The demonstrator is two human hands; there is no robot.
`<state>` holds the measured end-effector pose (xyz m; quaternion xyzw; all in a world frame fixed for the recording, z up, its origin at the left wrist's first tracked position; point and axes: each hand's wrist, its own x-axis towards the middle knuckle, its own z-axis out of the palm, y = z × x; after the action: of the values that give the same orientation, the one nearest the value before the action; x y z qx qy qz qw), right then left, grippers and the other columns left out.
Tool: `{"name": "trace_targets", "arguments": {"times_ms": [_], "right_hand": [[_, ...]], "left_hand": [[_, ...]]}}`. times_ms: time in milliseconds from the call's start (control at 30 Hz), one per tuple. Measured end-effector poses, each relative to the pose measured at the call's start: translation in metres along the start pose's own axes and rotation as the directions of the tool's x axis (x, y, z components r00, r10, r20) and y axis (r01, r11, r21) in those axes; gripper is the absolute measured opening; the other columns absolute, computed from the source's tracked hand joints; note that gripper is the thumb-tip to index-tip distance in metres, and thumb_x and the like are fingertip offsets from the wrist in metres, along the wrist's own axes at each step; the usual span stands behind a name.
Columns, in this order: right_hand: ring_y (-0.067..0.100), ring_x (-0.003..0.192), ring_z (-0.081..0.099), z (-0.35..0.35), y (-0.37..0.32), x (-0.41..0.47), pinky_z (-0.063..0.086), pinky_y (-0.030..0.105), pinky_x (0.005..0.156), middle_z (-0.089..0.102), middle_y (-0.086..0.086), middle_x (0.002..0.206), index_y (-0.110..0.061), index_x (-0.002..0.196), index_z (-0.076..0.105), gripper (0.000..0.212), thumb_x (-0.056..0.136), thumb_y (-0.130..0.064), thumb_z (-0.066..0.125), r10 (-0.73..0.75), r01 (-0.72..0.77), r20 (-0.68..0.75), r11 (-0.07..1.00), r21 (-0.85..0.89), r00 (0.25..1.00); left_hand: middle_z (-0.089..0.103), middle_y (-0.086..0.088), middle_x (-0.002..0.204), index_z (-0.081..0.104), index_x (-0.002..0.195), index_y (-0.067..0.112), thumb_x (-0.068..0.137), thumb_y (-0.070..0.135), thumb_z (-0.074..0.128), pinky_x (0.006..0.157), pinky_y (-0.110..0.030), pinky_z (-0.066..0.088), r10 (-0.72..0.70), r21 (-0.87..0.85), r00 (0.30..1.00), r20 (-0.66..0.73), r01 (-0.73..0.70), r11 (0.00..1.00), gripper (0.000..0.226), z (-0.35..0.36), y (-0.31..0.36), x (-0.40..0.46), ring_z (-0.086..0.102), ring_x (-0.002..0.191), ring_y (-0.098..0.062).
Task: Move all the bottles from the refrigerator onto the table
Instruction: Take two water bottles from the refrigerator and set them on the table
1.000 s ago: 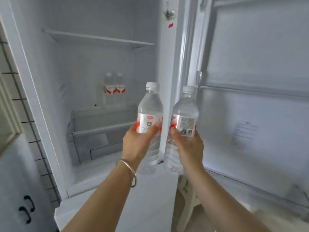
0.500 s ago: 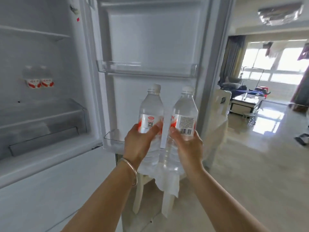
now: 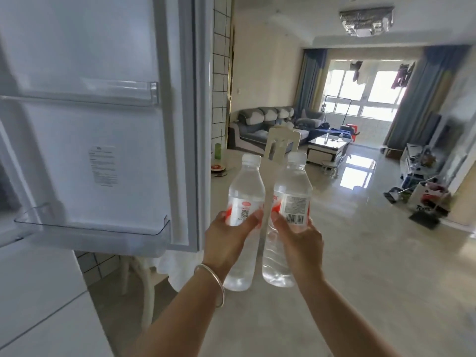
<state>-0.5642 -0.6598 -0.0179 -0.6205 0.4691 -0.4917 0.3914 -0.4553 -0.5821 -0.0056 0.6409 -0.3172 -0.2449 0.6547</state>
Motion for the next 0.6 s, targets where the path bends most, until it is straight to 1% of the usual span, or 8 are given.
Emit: {"name": "trace_targets", "arguments": {"times_ms": [67, 133, 267, 333, 400, 467, 533, 600], "right_hand": [[0.022, 0.086, 0.067, -0.007, 0.013, 0.024, 0.053, 0.038, 0.083, 0.07, 0.0, 0.086, -0.02, 0.103, 0.064, 0.076, 0.048, -0.072, 0.057, 0.0, 0.0, -0.025, 1.0, -0.007, 1.0], [0.023, 0.084, 0.067, -0.009, 0.026, 0.051, 0.054, 0.039, 0.081, 0.07, 0.002, 0.086, -0.019, 0.103, 0.064, 0.082, 0.044, -0.076, 0.053, 0.002, -0.002, -0.036, 1.0, -0.003, 0.999], [0.026, 0.082, 0.068, -0.002, 0.047, 0.116, 0.055, 0.039, 0.079, 0.071, 0.008, 0.089, -0.013, 0.108, 0.062, 0.067, 0.063, -0.062, 0.069, -0.018, 0.017, -0.025, 0.999, -0.04, 1.0], [0.025, 0.08, 0.067, 0.006, 0.056, 0.153, 0.054, 0.034, 0.075, 0.07, 0.007, 0.088, -0.011, 0.11, 0.062, 0.066, 0.066, -0.06, 0.069, -0.038, 0.037, -0.024, 0.998, -0.05, 0.999], [0.023, 0.076, 0.063, 0.016, 0.059, 0.19, 0.047, 0.026, 0.066, 0.067, 0.005, 0.085, -0.01, 0.11, 0.061, 0.066, 0.067, -0.059, 0.068, -0.039, 0.037, -0.022, 0.997, -0.06, 0.999], [0.021, 0.074, 0.059, 0.03, 0.061, 0.227, 0.04, 0.022, 0.059, 0.062, 0.003, 0.082, -0.009, 0.111, 0.06, 0.057, 0.074, -0.051, 0.07, -0.042, 0.041, -0.015, 0.997, -0.06, 0.999], [0.021, 0.076, 0.058, 0.046, 0.065, 0.262, 0.041, 0.024, 0.064, 0.062, 0.002, 0.083, -0.01, 0.112, 0.06, 0.055, 0.075, -0.049, 0.07, -0.04, 0.04, -0.007, 0.998, -0.052, 0.999], [0.023, 0.081, 0.063, 0.064, 0.069, 0.293, 0.046, 0.028, 0.073, 0.066, 0.004, 0.088, -0.013, 0.112, 0.061, 0.059, 0.07, -0.053, 0.072, -0.033, 0.033, 0.015, 0.999, -0.028, 0.999]], "left_hand": [[0.074, 0.007, 0.081, 0.069, 0.09, 0.024, 0.06, 0.058, 0.072, 0.071, -0.024, 0.051, -0.02, 0.019, 1.0, 0.013, 0.02, 1.0, 0.046, 0.027, -0.007, 0.018, 0.07, 0.078, -0.009], [0.074, 0.007, 0.082, 0.069, 0.09, 0.023, 0.062, 0.058, 0.073, 0.072, -0.024, 0.051, -0.025, 0.034, 1.0, 0.019, 0.024, 0.999, 0.045, 0.051, -0.014, 0.041, 0.07, 0.078, -0.009], [0.074, 0.007, 0.08, 0.068, 0.088, 0.023, 0.062, 0.057, 0.074, 0.072, -0.026, 0.053, -0.024, 0.034, 1.0, 0.013, 0.024, 0.999, 0.043, 0.093, -0.025, 0.097, 0.069, 0.075, -0.007], [0.074, 0.006, 0.08, 0.069, 0.089, 0.023, 0.065, 0.052, 0.075, 0.071, -0.025, 0.053, -0.03, 0.014, 0.999, 0.02, 0.03, 0.999, 0.039, 0.112, -0.03, 0.132, 0.07, 0.074, -0.007], [0.074, 0.006, 0.08, 0.069, 0.089, 0.022, 0.059, 0.057, 0.075, 0.071, -0.026, 0.054, -0.035, 0.019, 0.999, 0.024, 0.035, 0.999, 0.047, 0.129, -0.034, 0.168, 0.07, 0.073, -0.007], [0.074, 0.007, 0.079, 0.069, 0.089, 0.023, 0.047, 0.067, 0.069, 0.07, -0.024, 0.054, -0.028, 0.033, 0.999, 0.02, 0.027, 0.999, 0.061, 0.141, -0.035, 0.204, 0.07, 0.072, -0.006], [0.074, 0.007, 0.08, 0.069, 0.089, 0.023, 0.047, 0.067, 0.07, 0.068, -0.022, 0.052, -0.026, 0.041, 1.0, 0.012, 0.025, 0.999, 0.061, 0.151, -0.036, 0.239, 0.069, 0.073, -0.005], [0.074, 0.007, 0.079, 0.069, 0.089, 0.022, 0.059, 0.057, 0.075, 0.068, -0.022, 0.052, -0.031, 0.032, 1.0, -0.006, 0.031, 0.999, 0.047, 0.158, -0.04, 0.272, 0.069, 0.073, -0.005]]}}
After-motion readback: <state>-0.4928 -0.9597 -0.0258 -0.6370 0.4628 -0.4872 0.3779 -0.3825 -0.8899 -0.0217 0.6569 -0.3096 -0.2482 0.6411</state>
